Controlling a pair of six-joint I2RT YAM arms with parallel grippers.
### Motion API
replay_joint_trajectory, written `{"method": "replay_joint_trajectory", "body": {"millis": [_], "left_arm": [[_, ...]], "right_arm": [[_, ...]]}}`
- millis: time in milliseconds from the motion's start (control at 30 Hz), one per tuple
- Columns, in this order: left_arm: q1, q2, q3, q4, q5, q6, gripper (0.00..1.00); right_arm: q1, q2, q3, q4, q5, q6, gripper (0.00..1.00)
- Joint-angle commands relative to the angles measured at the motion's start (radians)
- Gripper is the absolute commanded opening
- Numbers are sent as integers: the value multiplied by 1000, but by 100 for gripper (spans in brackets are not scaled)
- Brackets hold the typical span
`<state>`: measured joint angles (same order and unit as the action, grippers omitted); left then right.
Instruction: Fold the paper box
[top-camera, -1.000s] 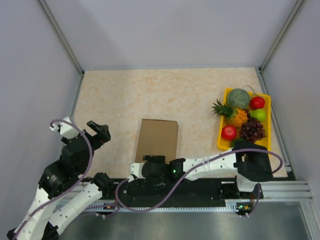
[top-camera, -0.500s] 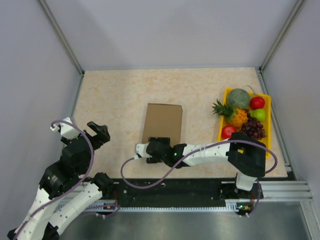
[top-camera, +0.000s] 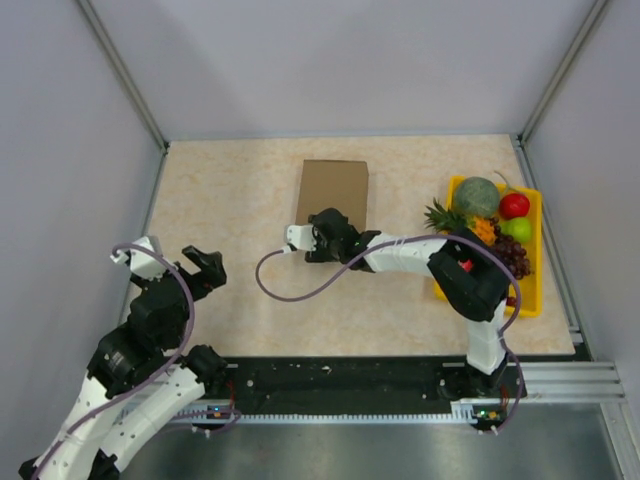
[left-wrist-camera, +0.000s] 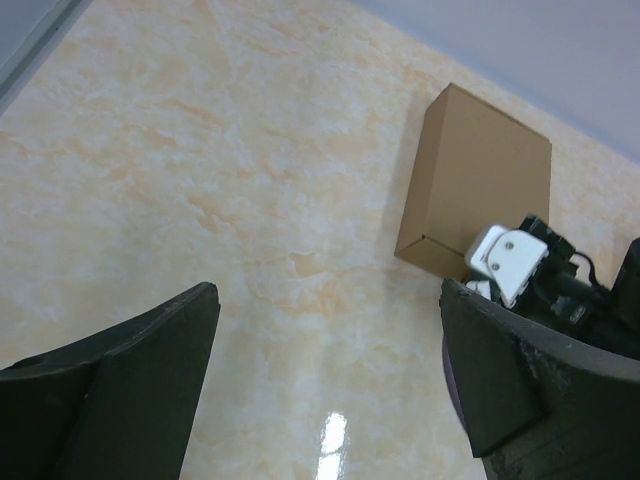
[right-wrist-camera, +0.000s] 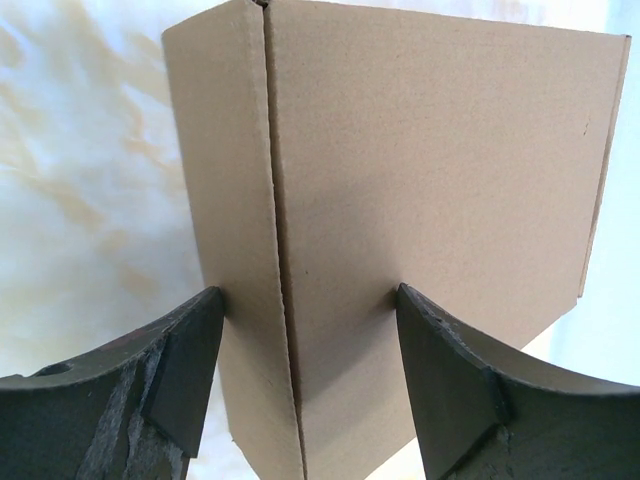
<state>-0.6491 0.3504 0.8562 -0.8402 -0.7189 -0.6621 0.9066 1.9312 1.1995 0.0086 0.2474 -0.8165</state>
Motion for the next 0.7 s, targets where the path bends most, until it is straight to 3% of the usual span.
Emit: {"method": "replay_joint_trajectory", "body": {"millis": [0,133,467,667], "left_arm": [[0,-5,-62,87,61,1,96],[0,13,-101,124,107,-16,95],[0,41,-92,127,93,-1,96],[0,44,-102,113,104,-21,96]], "right_arm": [[-89,66,25,-55,-149,-182,68],[-172,109,116,-58,-198,-223,68],[-198,252,311,-93,-206,-268,68],[-190,216,348,-52,-142,-168,75]]}}
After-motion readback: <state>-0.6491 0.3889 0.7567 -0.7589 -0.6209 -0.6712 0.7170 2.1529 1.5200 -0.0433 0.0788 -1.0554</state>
